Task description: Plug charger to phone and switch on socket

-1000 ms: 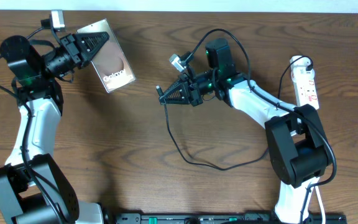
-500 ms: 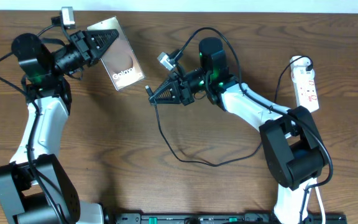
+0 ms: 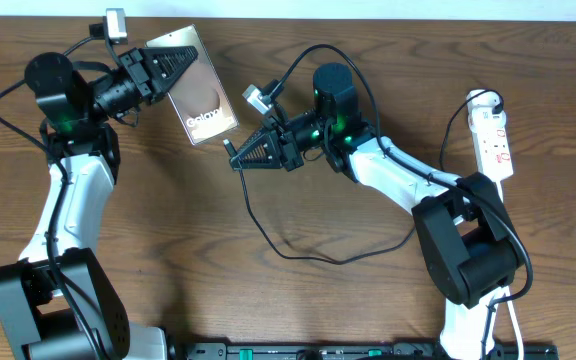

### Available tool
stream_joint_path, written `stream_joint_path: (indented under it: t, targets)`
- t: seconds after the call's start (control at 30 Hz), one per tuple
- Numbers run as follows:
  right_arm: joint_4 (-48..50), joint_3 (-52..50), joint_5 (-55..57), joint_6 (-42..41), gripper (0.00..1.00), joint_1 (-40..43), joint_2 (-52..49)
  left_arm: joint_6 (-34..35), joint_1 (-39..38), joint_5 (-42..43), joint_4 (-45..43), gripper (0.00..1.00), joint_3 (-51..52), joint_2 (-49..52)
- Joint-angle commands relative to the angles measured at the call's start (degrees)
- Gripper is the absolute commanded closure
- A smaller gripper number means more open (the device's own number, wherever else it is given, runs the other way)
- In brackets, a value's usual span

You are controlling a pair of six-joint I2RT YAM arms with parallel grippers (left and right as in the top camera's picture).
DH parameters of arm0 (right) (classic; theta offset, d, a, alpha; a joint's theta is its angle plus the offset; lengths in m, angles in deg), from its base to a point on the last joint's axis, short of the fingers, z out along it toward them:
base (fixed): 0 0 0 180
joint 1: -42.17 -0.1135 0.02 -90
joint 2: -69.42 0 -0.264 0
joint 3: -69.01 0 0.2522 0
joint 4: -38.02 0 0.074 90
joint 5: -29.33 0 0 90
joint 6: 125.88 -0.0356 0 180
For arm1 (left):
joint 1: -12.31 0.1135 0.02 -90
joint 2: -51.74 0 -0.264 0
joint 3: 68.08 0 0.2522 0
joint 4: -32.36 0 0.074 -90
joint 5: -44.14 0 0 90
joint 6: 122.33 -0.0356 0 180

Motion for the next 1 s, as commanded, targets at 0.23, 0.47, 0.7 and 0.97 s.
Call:
stream_joint_path:
  t: [0.23,0.47,0.7,0.97]
  targets:
    - [1.11,0.55,0.72,-2.47,0.99,-0.33,-0.55,0.96,-1.55,-1.18,-0.74,0.92,-0.83,-1.36]
    - [1.31,0.55,0.94,-2.49,0.99,-0.33,-0.55,0.96,-1.81,-1.11,-0.74,0.93,-0.83,-1.36]
    - [1.79,0.55,1.44,-3.45,0.99,-0.33,-0.55,0.96,-1.81,-0.94,-0.74,0.92,-0.83,-1.36]
    - [1.79,0.55,1.99,-3.58,0.99,-0.33,-0.55,1.4,-2.27,-0.85,-0.72,0.93,-0.83,-1.36]
